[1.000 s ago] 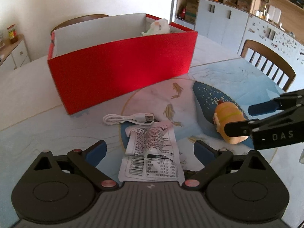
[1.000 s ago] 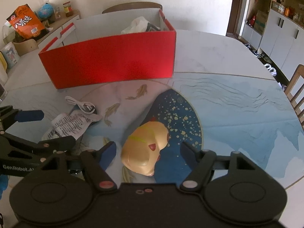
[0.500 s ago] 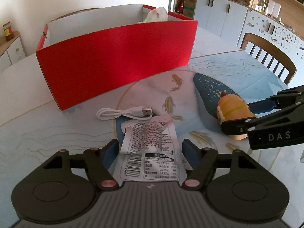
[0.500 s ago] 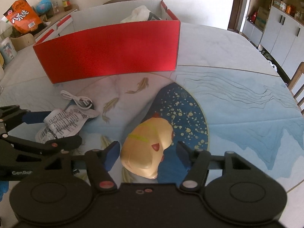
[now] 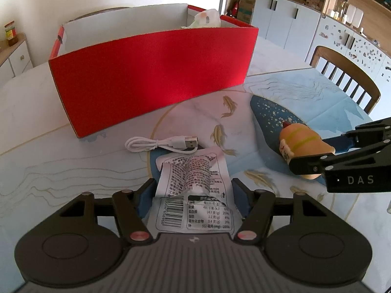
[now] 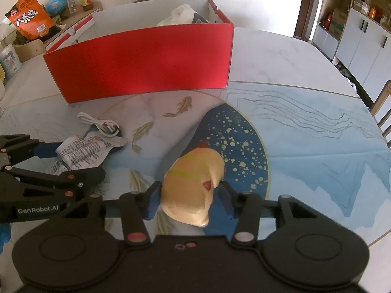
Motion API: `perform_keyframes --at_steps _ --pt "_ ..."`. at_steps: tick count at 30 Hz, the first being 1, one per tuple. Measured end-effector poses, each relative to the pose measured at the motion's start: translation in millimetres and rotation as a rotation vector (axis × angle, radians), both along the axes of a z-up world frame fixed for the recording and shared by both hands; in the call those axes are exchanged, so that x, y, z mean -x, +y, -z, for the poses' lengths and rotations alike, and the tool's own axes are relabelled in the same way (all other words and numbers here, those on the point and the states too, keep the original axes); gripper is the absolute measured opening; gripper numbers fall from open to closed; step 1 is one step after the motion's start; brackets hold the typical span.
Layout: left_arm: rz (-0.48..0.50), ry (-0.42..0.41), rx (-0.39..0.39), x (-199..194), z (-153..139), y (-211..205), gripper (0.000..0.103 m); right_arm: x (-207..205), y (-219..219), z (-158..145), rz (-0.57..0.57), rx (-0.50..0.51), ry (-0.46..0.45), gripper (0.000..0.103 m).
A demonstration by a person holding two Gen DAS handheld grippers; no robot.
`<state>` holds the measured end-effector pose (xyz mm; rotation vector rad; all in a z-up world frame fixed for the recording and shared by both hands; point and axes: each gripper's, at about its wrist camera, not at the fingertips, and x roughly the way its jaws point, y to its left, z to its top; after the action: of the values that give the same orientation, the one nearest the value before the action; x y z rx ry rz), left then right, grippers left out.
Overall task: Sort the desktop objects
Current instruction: 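Close the left tool on the white packet while the right tool grasps the yellow toy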
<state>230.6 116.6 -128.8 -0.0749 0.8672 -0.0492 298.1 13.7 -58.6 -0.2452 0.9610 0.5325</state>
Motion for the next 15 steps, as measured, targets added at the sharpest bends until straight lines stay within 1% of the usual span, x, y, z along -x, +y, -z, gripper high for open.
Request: perform_keyframes --at_steps 5,15 --pt "-0.004 -0.005 0.010 1.1 -4.1 0.0 0.065 2.9 -0.8 -4.0 -0.009 0.000 -0.011 0.041" --pt "-0.016 -0.016 0.013 7.6 -15.0 -0.8 0.064 11.0 -6.0 -16.7 -0.028 -0.019 -0.029 0.041"
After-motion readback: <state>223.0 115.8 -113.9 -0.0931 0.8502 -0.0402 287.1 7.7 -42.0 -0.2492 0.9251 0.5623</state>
